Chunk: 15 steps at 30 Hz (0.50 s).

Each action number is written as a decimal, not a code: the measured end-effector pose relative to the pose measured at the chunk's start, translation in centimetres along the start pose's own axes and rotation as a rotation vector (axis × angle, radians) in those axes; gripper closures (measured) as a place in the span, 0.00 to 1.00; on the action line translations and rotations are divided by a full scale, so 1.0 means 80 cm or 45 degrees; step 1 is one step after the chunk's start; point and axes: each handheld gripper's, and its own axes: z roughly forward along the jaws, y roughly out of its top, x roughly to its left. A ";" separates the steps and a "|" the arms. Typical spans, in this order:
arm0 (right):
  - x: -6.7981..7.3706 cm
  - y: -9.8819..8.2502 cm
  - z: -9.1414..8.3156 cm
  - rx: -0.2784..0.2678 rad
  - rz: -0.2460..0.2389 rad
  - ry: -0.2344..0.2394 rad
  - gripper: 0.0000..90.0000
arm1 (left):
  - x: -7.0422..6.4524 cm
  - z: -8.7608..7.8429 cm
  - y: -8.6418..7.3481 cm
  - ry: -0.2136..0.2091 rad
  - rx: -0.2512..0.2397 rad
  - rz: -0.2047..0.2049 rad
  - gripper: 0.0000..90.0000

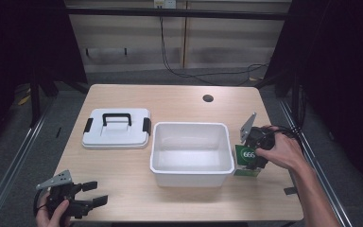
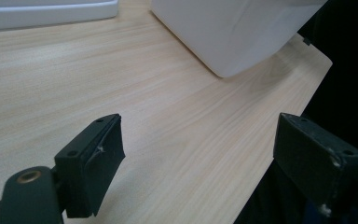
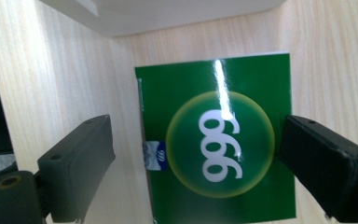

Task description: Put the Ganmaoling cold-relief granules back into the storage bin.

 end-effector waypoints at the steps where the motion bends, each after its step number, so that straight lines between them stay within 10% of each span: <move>1: -0.001 -0.001 0.000 0.006 -0.003 -0.011 0.10 | 0.000 0.000 0.000 -0.002 0.001 -0.001 0.18; 15: -0.015 0.005 0.020 0.112 -0.060 -0.013 0.10 | 0.000 0.000 0.000 0.003 0.002 -0.002 0.18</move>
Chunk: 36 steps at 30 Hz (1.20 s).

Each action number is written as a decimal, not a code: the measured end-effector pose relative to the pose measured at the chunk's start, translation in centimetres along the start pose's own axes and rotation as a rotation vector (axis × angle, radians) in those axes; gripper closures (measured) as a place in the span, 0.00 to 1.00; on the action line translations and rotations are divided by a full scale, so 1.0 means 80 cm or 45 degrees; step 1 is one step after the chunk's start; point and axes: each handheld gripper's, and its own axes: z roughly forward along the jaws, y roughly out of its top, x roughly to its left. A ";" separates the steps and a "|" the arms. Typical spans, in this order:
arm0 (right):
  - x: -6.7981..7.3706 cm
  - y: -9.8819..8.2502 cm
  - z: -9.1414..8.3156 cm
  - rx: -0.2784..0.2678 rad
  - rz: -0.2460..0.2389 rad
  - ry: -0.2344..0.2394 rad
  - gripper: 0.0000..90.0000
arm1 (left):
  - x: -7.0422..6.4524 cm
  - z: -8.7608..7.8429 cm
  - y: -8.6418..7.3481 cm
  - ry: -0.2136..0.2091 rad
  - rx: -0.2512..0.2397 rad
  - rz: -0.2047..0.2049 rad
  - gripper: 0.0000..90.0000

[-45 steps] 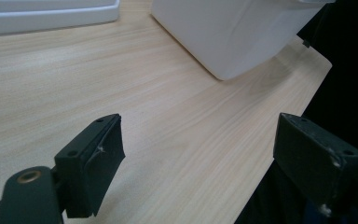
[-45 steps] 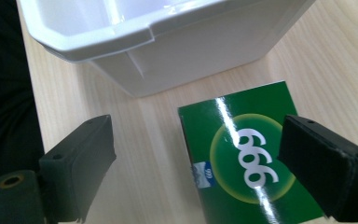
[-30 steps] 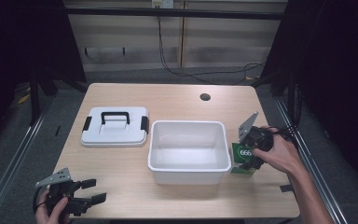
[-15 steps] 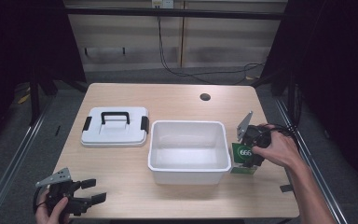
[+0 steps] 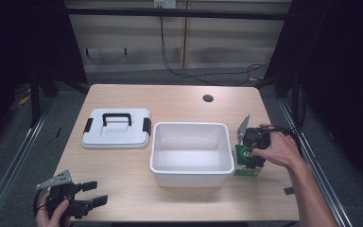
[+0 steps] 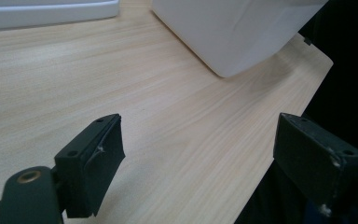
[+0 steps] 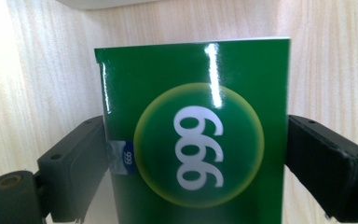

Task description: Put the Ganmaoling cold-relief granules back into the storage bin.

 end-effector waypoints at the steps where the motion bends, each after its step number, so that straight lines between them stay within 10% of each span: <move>1: -0.002 0.001 0.001 -0.003 -0.002 0.004 0.10 | 0.000 0.000 0.000 0.001 0.001 0.003 0.18; 18: 0.000 0.004 0.012 0.091 -0.035 -0.005 0.17 | 0.000 0.000 0.000 0.004 0.003 0.002 0.18; 36: 0.012 -0.013 -0.015 -0.020 0.052 -0.045 0.17 | 0.000 -0.001 0.000 -0.001 -0.002 0.006 0.18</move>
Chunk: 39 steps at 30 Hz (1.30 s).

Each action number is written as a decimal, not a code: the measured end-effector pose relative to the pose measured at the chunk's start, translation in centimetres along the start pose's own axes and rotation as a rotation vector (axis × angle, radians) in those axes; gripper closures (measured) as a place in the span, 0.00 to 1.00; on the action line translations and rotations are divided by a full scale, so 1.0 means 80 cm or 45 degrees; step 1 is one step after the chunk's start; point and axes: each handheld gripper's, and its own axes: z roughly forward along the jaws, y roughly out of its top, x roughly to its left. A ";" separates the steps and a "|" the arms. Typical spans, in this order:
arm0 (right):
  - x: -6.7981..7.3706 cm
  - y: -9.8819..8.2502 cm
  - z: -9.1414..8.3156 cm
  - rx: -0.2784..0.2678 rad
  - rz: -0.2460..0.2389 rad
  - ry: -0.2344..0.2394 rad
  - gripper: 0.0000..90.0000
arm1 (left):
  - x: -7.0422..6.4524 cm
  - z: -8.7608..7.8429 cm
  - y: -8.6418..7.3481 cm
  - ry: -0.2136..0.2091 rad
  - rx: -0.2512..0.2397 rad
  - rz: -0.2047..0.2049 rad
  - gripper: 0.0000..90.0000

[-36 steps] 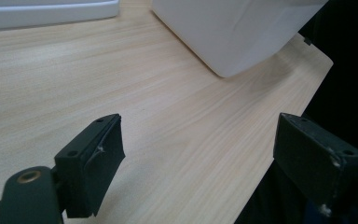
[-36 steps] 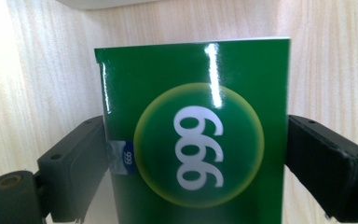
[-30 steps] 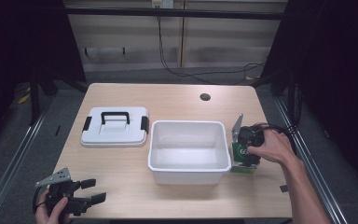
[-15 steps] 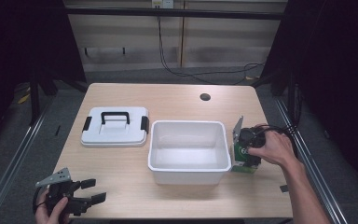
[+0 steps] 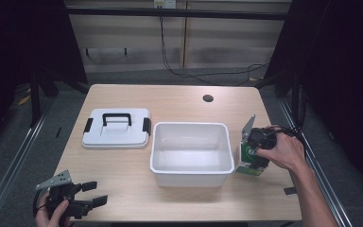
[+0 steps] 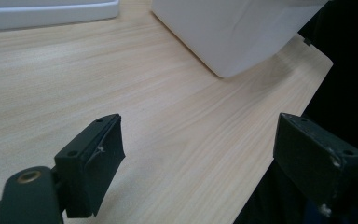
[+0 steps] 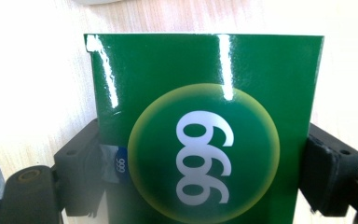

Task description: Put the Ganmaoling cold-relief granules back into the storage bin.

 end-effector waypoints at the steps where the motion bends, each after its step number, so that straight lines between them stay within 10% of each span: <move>1: 0.002 -0.001 -0.002 0.001 0.031 -0.006 0.17 | 0.000 0.000 0.000 0.000 -0.001 -0.004 0.18; 39: 0.029 -0.063 -0.058 -0.447 0.156 -0.074 0.18 | 0.000 0.000 0.000 0.002 0.000 -0.004 0.18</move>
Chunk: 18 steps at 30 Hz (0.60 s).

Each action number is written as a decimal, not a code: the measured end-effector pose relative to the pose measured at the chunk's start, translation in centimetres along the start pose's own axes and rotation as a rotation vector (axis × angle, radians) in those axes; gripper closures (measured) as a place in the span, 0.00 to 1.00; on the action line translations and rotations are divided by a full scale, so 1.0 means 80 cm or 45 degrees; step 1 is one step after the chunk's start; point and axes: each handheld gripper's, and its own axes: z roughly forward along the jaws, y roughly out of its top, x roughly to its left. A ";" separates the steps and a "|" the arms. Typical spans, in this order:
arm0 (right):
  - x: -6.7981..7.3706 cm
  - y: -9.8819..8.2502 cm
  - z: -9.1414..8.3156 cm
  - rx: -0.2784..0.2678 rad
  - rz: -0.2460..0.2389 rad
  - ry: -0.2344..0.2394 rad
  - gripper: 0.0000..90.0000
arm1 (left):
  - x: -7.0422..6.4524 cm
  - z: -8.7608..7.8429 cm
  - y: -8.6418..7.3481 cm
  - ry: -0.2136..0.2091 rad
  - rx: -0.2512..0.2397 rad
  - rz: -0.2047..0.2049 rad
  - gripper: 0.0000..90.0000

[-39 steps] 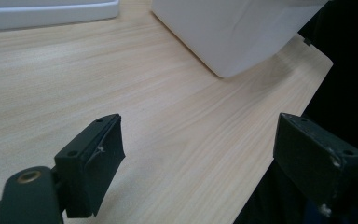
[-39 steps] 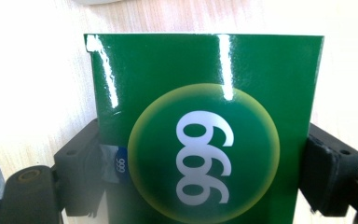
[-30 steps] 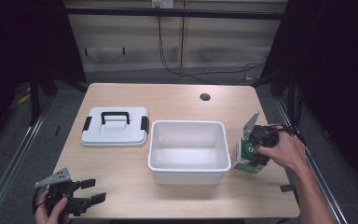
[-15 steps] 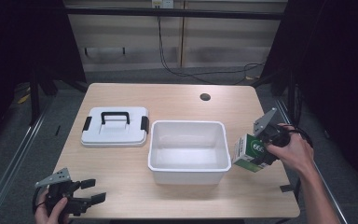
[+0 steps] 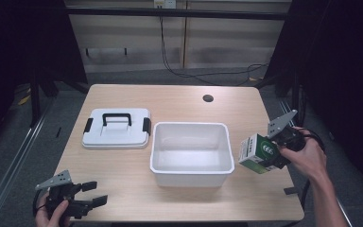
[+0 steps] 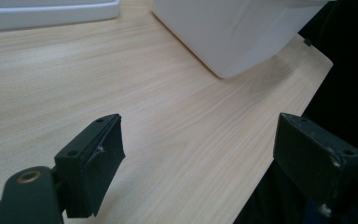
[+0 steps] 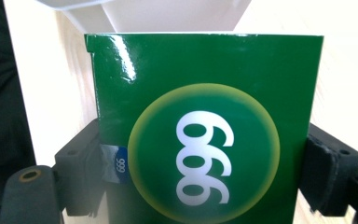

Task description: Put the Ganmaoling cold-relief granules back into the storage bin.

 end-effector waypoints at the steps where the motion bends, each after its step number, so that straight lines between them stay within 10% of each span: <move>1: 0.000 -0.001 -0.002 -0.010 0.007 0.005 0.18 | 0.000 0.000 0.000 0.000 0.003 -0.002 0.18; 18: 0.007 -0.005 -0.032 -0.139 0.019 -0.030 0.18 | 0.000 0.000 0.000 0.002 0.002 -0.003 0.18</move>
